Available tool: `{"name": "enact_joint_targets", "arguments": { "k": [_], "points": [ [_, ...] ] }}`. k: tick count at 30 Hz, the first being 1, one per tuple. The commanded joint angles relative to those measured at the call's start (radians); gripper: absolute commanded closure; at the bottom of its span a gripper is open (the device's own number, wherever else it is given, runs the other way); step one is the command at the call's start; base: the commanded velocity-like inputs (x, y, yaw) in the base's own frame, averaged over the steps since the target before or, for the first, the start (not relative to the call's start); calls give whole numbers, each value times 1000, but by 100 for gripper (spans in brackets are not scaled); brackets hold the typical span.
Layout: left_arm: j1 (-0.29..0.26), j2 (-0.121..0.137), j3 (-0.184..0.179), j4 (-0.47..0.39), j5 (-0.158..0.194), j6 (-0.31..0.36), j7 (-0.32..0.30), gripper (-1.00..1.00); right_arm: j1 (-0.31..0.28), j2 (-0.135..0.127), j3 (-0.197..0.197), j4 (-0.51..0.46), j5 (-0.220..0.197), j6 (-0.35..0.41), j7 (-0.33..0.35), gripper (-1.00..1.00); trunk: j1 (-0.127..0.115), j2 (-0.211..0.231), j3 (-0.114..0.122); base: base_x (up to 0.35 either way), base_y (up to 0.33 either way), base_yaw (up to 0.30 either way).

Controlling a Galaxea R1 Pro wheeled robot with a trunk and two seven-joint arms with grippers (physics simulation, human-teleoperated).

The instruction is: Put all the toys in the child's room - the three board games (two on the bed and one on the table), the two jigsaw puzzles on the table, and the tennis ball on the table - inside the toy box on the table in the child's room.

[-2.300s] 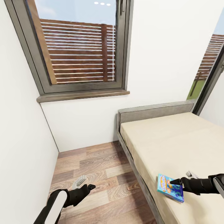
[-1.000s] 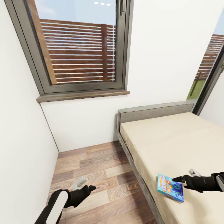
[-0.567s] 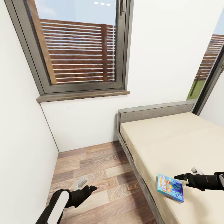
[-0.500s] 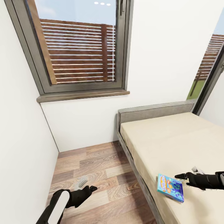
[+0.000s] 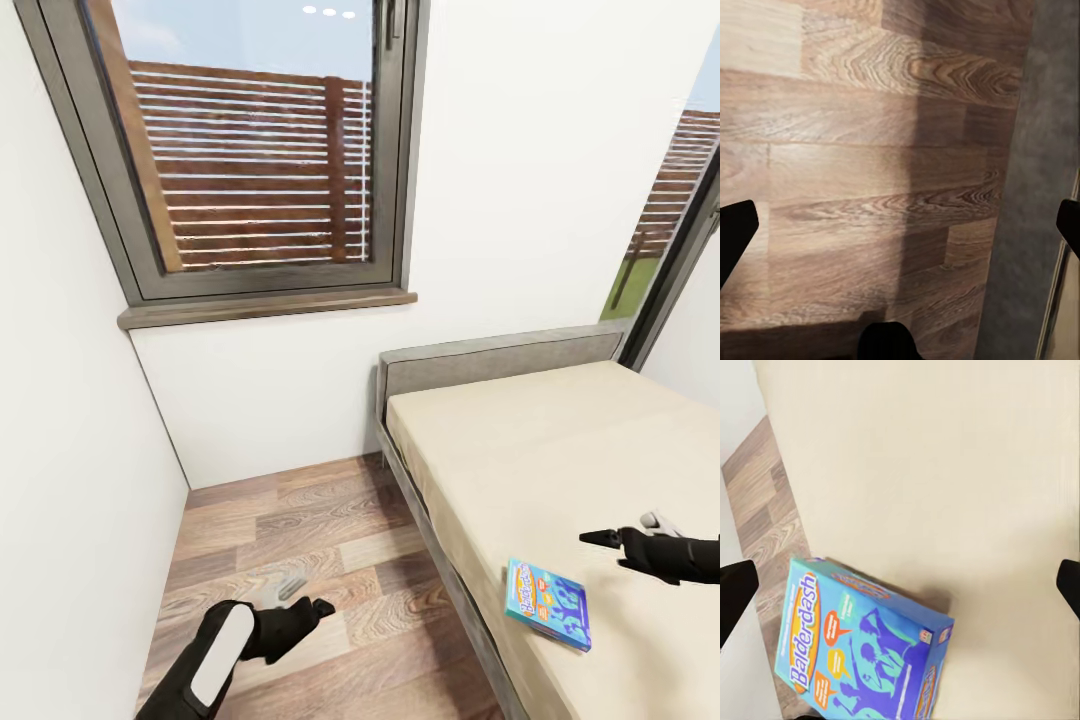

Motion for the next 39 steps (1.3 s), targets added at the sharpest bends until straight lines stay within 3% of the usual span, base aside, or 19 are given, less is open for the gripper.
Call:
{"name": "enact_joint_targets", "arguments": {
  "k": [1,5,6,10,33,39],
  "points": [
    [-13,-9,-14,23,11,-17,7,-100,-5,-1,-13,-1,0,5,-10,-100,0,0,-1,0,0,0],
    [-35,-24,-42,61,13,-59,-1,-100,-12,-1,-30,-2,0,5,-33,-100,0,0,-1,0,0,0],
    [-55,-37,-77,95,17,-120,-26,-100,-21,-2,-45,-4,0,5,-54,-100,0,0,-1,0,0,0],
    [-66,-44,-97,114,18,-165,-55,-100,-26,0,-52,-5,1,5,-65,-100,0,0,-1,0,0,0],
    [-80,-50,-109,137,21,-229,-124,-100,-27,12,-55,-106,5,-41,-75,-100,0,0,2,0,0,-21],
    [-80,-52,-106,138,39,-234,-135,-100,-28,13,-54,-114,6,-47,-77,-100,0,0,2,0,0,-10]
  ]
}}
